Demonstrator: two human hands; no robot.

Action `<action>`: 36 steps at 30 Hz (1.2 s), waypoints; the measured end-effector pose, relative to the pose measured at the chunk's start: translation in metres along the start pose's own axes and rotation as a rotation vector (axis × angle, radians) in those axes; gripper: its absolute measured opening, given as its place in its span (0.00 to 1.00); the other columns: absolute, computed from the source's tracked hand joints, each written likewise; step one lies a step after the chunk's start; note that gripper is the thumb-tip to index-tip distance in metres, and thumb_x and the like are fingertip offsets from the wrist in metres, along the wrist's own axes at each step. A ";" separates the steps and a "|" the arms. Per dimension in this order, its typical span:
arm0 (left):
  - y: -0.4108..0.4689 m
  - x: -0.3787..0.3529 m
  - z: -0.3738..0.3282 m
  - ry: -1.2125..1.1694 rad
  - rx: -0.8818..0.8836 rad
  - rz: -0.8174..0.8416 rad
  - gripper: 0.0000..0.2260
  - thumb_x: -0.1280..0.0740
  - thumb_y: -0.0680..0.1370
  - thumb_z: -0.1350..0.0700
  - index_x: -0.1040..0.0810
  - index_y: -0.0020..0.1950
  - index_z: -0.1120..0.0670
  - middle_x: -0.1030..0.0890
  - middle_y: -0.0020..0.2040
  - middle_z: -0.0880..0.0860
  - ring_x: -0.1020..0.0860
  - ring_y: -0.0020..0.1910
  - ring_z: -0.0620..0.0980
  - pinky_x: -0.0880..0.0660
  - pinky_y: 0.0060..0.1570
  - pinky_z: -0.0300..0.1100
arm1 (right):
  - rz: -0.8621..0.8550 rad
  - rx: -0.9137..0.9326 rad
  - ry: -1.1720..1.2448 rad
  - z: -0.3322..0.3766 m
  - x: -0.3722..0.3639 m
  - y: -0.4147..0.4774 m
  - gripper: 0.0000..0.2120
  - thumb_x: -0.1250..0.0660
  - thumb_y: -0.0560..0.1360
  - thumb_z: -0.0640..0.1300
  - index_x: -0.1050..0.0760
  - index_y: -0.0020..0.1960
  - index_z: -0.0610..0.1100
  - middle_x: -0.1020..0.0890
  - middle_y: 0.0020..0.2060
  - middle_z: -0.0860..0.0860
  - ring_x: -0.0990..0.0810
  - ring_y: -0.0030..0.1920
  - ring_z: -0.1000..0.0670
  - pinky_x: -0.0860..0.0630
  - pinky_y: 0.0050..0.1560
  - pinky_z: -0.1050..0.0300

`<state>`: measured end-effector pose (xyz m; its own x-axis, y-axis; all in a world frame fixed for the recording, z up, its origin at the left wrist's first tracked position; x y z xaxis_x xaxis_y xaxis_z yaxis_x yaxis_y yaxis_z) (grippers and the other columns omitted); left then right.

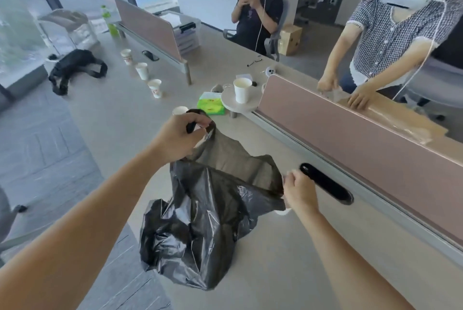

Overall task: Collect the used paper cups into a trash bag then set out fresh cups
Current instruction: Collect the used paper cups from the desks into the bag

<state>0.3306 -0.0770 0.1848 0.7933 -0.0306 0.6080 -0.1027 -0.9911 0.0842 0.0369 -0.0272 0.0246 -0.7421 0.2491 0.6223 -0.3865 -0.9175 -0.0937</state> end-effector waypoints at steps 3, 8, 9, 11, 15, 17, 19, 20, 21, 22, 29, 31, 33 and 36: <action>0.008 0.000 0.008 0.012 0.027 0.021 0.10 0.36 0.79 0.63 0.20 0.57 0.56 0.24 0.41 0.46 0.26 0.25 0.37 0.31 0.28 0.28 | 0.096 -0.108 -0.244 -0.029 -0.011 0.009 0.10 0.39 0.76 0.43 0.21 0.53 0.47 0.17 0.49 0.48 0.19 0.50 0.42 0.27 0.44 0.54; 0.011 0.009 0.020 0.015 0.042 0.036 0.09 0.36 0.79 0.63 0.20 0.56 0.54 0.24 0.39 0.46 0.28 0.25 0.40 0.30 0.29 0.33 | 0.325 -0.158 -0.538 -0.066 -0.046 0.000 0.13 0.38 0.71 0.49 0.26 0.55 0.57 0.19 0.48 0.51 0.19 0.47 0.44 0.22 0.46 0.53; 0.010 0.011 0.021 0.023 0.035 0.045 0.09 0.36 0.79 0.63 0.20 0.56 0.54 0.23 0.40 0.45 0.27 0.26 0.40 0.30 0.30 0.33 | 0.303 -0.197 -0.525 -0.076 -0.049 -0.002 0.16 0.38 0.73 0.49 0.26 0.61 0.56 0.19 0.51 0.50 0.19 0.50 0.44 0.23 0.47 0.54; 0.008 0.017 0.025 0.023 0.022 0.067 0.09 0.36 0.79 0.62 0.20 0.56 0.53 0.24 0.39 0.45 0.27 0.24 0.39 0.30 0.29 0.32 | 0.232 -0.215 -0.531 -0.081 -0.050 -0.003 0.20 0.37 0.75 0.45 0.27 0.67 0.49 0.19 0.55 0.47 0.20 0.54 0.43 0.23 0.49 0.54; 0.001 0.035 0.033 0.030 0.004 0.120 0.10 0.36 0.79 0.63 0.20 0.57 0.53 0.24 0.40 0.50 0.26 0.23 0.41 0.30 0.24 0.32 | 0.098 -0.118 -0.419 -0.045 -0.040 -0.016 0.13 0.41 0.75 0.36 0.20 0.49 0.48 0.18 0.43 0.47 0.21 0.46 0.41 0.24 0.45 0.54; 0.001 0.046 0.038 0.035 -0.014 0.122 0.11 0.37 0.79 0.63 0.20 0.59 0.55 0.22 0.44 0.54 0.25 0.25 0.45 0.30 0.24 0.31 | -0.055 -0.054 -0.290 -0.013 -0.025 -0.022 0.13 0.43 0.73 0.33 0.30 0.35 0.47 0.27 0.30 0.49 0.29 0.35 0.41 0.30 0.33 0.54; 0.000 0.056 0.041 0.032 -0.038 0.131 0.11 0.36 0.79 0.63 0.20 0.61 0.57 0.21 0.48 0.62 0.26 0.26 0.48 0.29 0.24 0.31 | -0.204 0.043 -0.183 0.025 -0.013 -0.030 0.12 0.41 0.75 0.33 0.24 0.39 0.45 0.23 0.31 0.44 0.25 0.35 0.37 0.29 0.34 0.53; -0.001 0.060 0.043 0.024 -0.047 0.140 0.11 0.36 0.79 0.63 0.21 0.61 0.57 0.21 0.48 0.64 0.26 0.26 0.51 0.29 0.24 0.32 | -0.252 0.075 -0.122 0.048 -0.007 -0.036 0.10 0.39 0.76 0.35 0.21 0.45 0.43 0.20 0.35 0.42 0.22 0.38 0.38 0.28 0.37 0.53; -0.002 0.065 0.044 0.013 -0.057 0.149 0.11 0.37 0.79 0.63 0.21 0.61 0.58 0.21 0.46 0.65 0.26 0.26 0.52 0.29 0.24 0.32 | -0.279 0.088 -0.047 0.069 -0.004 -0.041 0.08 0.38 0.78 0.37 0.19 0.50 0.41 0.18 0.37 0.43 0.20 0.40 0.41 0.29 0.39 0.55; -0.003 0.069 0.044 -0.002 -0.070 0.155 0.11 0.37 0.79 0.63 0.21 0.60 0.57 0.21 0.45 0.65 0.25 0.26 0.53 0.29 0.24 0.33 | -0.288 0.100 0.030 0.092 -0.002 -0.046 0.08 0.37 0.78 0.40 0.19 0.51 0.41 0.17 0.37 0.47 0.19 0.41 0.47 0.29 0.39 0.59; -0.008 0.112 0.053 -0.118 -0.150 0.161 0.10 0.35 0.79 0.61 0.21 0.58 0.51 0.19 0.47 0.49 0.24 0.24 0.47 0.21 0.34 0.46 | 0.165 0.255 0.095 0.217 -0.053 -0.107 0.08 0.34 0.79 0.42 0.18 0.55 0.44 0.15 0.37 0.54 0.16 0.36 0.59 0.21 0.44 0.61; -0.012 0.127 0.055 -0.150 -0.167 0.152 0.10 0.36 0.79 0.62 0.21 0.58 0.52 0.20 0.47 0.50 0.24 0.24 0.47 0.22 0.34 0.43 | 0.306 0.322 -0.090 0.230 -0.076 -0.123 0.09 0.36 0.79 0.44 0.18 0.55 0.46 0.16 0.36 0.57 0.17 0.35 0.59 0.24 0.42 0.64; -0.016 0.144 0.054 -0.180 -0.180 0.137 0.10 0.36 0.80 0.63 0.21 0.58 0.53 0.21 0.44 0.49 0.24 0.23 0.46 0.24 0.31 0.38 | 0.402 0.328 -0.220 0.235 -0.095 -0.133 0.11 0.38 0.80 0.47 0.18 0.56 0.49 0.16 0.38 0.56 0.16 0.33 0.58 0.27 0.37 0.65; -0.020 0.168 0.055 -0.206 -0.205 0.120 0.10 0.36 0.80 0.62 0.22 0.58 0.50 0.20 0.51 0.49 0.24 0.23 0.45 0.26 0.28 0.35 | 0.497 0.261 -0.309 0.232 -0.113 -0.139 0.12 0.42 0.81 0.50 0.21 0.60 0.54 0.15 0.45 0.54 0.16 0.30 0.55 0.25 0.38 0.61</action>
<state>0.4991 -0.0697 0.2414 0.8707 -0.1923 0.4526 -0.3055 -0.9328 0.1914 0.3018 0.0001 0.1475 -0.5913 -0.2909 0.7522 0.1383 -0.9554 -0.2608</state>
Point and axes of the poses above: each hand's wrist, its own y-axis towards the middle knuckle, its own x-axis out of the back of the hand, z = x × y, the point moved 4 cm from there along y, towards the middle knuckle
